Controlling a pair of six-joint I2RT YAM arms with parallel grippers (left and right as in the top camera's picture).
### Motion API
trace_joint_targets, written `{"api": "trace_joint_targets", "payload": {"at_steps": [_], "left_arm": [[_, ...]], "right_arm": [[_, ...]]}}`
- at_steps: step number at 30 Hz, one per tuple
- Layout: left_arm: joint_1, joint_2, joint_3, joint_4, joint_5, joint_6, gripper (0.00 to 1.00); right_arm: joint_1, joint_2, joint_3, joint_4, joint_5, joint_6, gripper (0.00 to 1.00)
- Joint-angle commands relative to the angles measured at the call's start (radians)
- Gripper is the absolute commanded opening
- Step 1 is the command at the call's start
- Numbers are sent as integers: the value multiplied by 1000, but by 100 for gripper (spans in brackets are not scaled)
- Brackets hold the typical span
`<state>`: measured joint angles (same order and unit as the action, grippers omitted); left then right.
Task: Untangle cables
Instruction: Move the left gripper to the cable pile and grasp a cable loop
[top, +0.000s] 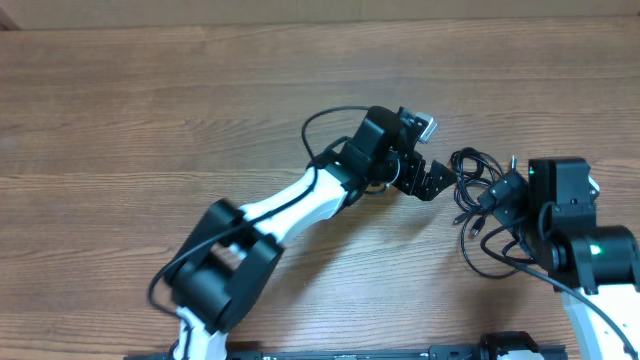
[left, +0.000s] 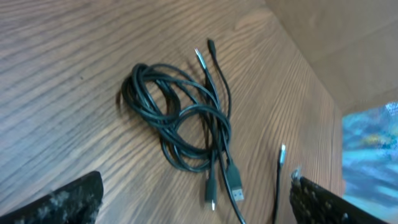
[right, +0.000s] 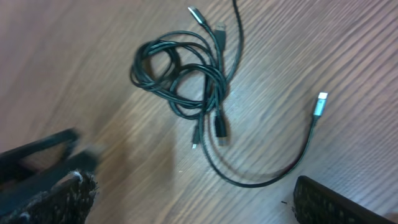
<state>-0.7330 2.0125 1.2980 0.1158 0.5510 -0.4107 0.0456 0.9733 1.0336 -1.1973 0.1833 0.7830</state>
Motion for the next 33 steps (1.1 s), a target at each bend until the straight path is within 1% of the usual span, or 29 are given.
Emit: {"api": "trace_joint_targets", "payload": {"at_steps": [1, 2, 3, 6, 10, 14, 19, 24, 25, 27, 31, 32, 33], "left_arm": [[-7, 77, 13, 110, 52, -144, 91], [-7, 96, 13, 148, 48, -178, 86], [-7, 112, 13, 173, 38, -201, 85], [-10, 143, 13, 210, 15, -226, 86], [-28, 172, 13, 247, 7, -226, 87], [-55, 180, 13, 249, -84, -225, 89], [-85, 181, 13, 255, -220, -226, 88], [-88, 188, 13, 268, -279, -228, 86], [-88, 192, 13, 268, -292, -244, 86], [-88, 198, 13, 272, -297, -267, 87], [-89, 227, 14, 306, -283, -268, 86], [-89, 238, 14, 317, -268, -273, 87], [-89, 250, 14, 336, -241, -283, 90]], "right_arm": [[-2, -52, 2, 5, -59, 25, 100], [-2, -61, 2, 2, -66, 24, 100], [-2, -67, 2, -1, -75, 25, 100], [-2, -76, 2, -6, -101, 25, 100], [-2, -76, 2, -2, -105, 25, 100], [-2, -76, 2, 15, -111, 29, 100], [-2, -76, 2, 30, -111, 29, 100], [-2, -76, 2, 41, -110, 28, 100], [-2, -76, 2, 41, -109, 28, 100], [-2, -76, 2, 43, -98, 28, 100], [-2, -76, 2, 43, -97, 28, 100], [-2, -76, 2, 40, -97, 28, 100], [-2, -76, 2, 36, -97, 28, 100]]}}
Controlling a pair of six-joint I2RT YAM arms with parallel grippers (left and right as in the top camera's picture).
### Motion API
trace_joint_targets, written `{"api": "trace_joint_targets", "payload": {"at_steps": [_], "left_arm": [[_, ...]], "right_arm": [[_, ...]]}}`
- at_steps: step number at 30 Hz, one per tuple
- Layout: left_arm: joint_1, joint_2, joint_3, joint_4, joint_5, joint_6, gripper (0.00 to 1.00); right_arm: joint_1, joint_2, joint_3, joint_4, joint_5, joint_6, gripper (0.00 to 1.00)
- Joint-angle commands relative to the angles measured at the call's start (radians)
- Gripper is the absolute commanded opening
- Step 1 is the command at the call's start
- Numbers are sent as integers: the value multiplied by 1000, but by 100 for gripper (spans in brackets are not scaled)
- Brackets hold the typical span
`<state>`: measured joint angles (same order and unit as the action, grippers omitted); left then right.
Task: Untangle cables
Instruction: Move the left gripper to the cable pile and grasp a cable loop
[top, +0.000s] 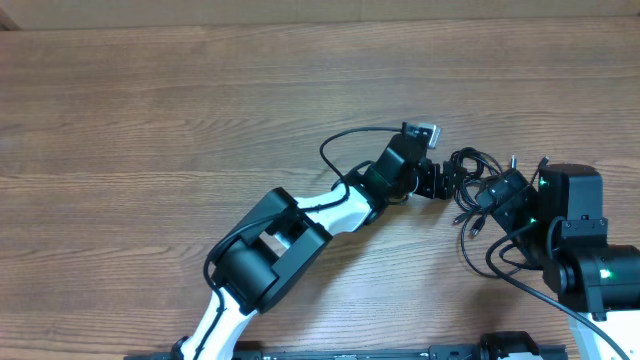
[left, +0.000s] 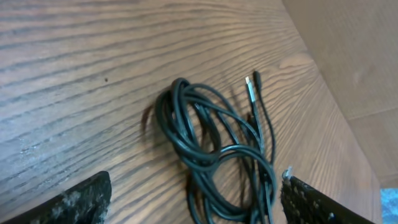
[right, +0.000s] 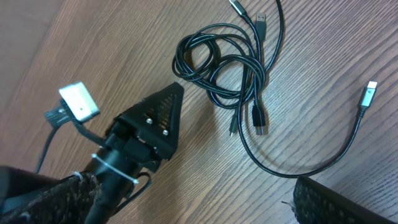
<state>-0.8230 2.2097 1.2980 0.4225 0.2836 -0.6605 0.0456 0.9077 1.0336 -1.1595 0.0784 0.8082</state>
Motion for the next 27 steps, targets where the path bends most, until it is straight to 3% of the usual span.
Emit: {"api": "trace_joint_targets", "payload": {"at_steps": [1, 3, 7, 18, 24, 27], "left_arm": [[3, 69, 14, 51, 53, -53, 93], [5, 101, 19, 96, 97, -92, 100], [4, 142, 52, 133, 153, -102, 100], [5, 173, 155, 56, 135, -70, 100], [-2, 240, 190, 85, 164, -140, 100], [-2, 259, 191, 135, 162, -182, 93]], "right_arm": [[-2, -10, 2, -4, 9, 2, 100], [-2, -10, 2, -5, 9, 2, 100], [-2, -10, 2, -2, 10, 2, 100], [-2, -10, 2, -5, 10, -18, 100], [-2, -10, 2, -6, 9, -24, 100], [-2, -10, 2, -10, 8, -24, 100]]}}
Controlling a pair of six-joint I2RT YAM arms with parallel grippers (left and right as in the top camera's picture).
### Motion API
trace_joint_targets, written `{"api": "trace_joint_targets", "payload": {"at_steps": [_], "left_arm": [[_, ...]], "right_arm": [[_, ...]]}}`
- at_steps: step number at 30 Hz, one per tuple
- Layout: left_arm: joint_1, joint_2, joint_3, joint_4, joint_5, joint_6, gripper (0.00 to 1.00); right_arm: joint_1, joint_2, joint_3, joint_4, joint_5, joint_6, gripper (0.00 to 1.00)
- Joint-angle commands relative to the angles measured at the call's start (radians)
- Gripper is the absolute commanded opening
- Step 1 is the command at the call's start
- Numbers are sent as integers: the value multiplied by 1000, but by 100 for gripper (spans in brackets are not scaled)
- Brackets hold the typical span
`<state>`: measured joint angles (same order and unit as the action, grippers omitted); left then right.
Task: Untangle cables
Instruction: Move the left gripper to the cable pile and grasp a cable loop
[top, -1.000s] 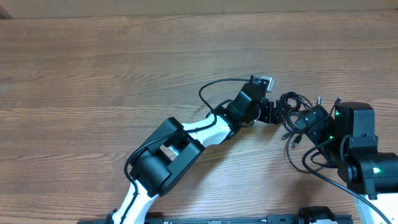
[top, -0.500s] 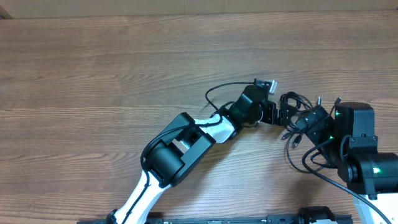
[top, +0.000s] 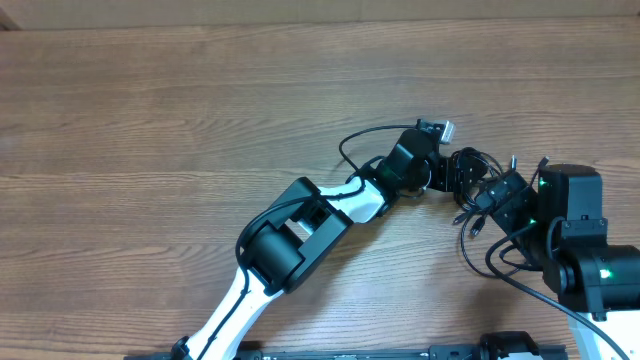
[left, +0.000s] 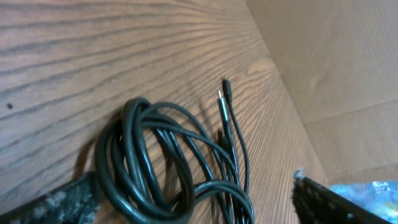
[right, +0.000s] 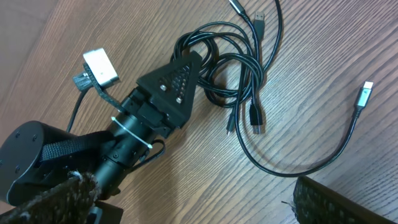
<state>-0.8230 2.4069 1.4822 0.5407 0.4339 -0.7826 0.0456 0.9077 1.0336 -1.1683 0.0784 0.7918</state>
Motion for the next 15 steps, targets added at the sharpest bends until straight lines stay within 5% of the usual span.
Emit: {"api": "trace_joint_targets", "payload": {"at_steps": [1, 6, 11, 15], "left_arm": [[-2, 67, 8, 19, 8, -64, 89], [-2, 74, 8, -3, 5, -79, 73], [-2, 74, 8, 3, 4, -79, 12], [-2, 74, 8, 3, 8, -78, 4]], "right_arm": [[-2, -10, 2, -3, 8, -7, 100], [-2, -10, 2, -9, 8, -7, 100], [-2, -10, 2, -32, 1, -7, 100], [-2, -9, 2, -51, -13, -7, 100]]}}
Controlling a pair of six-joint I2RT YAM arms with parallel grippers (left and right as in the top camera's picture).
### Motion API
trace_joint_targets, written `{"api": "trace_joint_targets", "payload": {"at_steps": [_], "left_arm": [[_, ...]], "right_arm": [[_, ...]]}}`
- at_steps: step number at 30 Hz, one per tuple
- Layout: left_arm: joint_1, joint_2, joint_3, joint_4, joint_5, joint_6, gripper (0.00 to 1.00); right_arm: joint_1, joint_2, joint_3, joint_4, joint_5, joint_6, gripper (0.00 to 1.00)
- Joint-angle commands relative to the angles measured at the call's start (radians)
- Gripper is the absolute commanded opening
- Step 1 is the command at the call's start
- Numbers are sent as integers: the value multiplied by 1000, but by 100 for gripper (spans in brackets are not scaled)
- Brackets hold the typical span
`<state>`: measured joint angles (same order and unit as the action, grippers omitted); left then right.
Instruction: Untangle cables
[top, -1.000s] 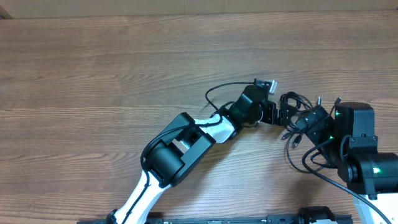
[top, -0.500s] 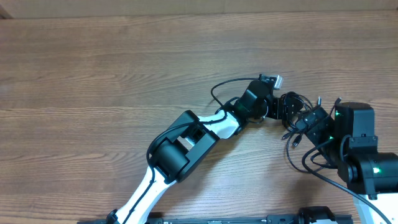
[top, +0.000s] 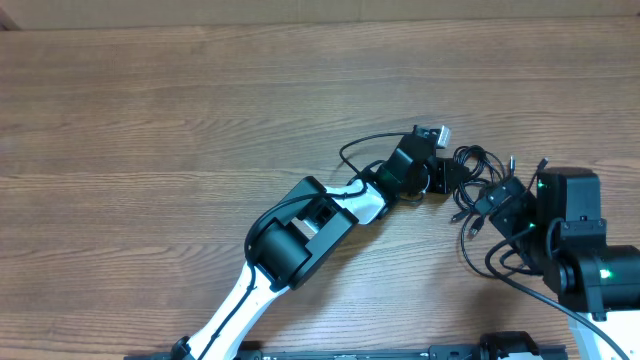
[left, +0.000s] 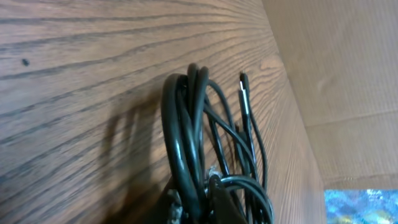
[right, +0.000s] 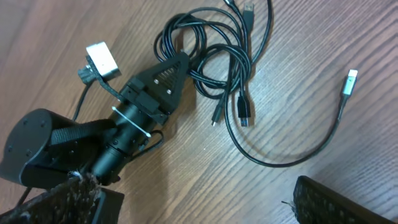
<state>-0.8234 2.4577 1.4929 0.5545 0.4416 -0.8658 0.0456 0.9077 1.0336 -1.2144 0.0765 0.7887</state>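
A tangle of black cables (top: 480, 163) lies on the wooden table at the right. Its coiled loops (left: 186, 118) stand on edge in the left wrist view, and plug ends (right: 242, 115) trail out of it. My left gripper (top: 448, 173) reaches in from the left and is shut on the coil's near loops (left: 200, 200); from the right wrist it shows as a black wedge (right: 163, 78) biting the coil (right: 211, 43). My right gripper (right: 199, 202) hangs open above the table just right of the tangle, touching no cable. A silver-tipped plug (right: 351, 74) ends a loose curved cable (right: 280, 158).
A cardboard wall (left: 336, 56) runs along the far edge of the table (top: 150, 120). The left arm (top: 300, 230) stretches diagonally across the table's middle, with its white camera block (right: 99, 57) on the wrist. The right arm's base (top: 585, 250) sits at the lower right.
My left gripper stood open with the coil between its fingers; now it is shut on the coil, and the loops stand on edge. The right gripper remains open, slightly shifted.
At first my left gripper was open a short way left of the tangle. It was then nearer, then open with its fingers either side of the coil's left loops. Now it grips them. My right gripper has stayed open beside the tangle throughout.
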Motion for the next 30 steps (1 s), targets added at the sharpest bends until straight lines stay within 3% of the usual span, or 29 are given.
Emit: {"api": "trace_joint_targets", "payload": {"at_steps": [1, 12, 16, 21, 25, 30], "left_arm": [[-1, 23, -3, -11, 5, 5, 4], [160, -37, -3, 7, 397, 48, 4], [222, -135, -3, -66, 525, 146, 4], [246, -295, -3, -333, 508, 333, 4], [247, -467, -3, -638, 399, 546, 4], [247, -657, -3, -993, 277, 801, 4]], "right_arm": [[-2, -9, 2, -7, -16, -4, 100], [-2, -7, 2, -21, -26, -69, 100], [-2, 12, 2, -6, -26, -84, 100], [-2, 53, 2, 10, -27, -101, 100], [-1, 106, 2, 26, -29, -182, 100], [-1, 143, 2, 76, -170, -223, 100]]}}
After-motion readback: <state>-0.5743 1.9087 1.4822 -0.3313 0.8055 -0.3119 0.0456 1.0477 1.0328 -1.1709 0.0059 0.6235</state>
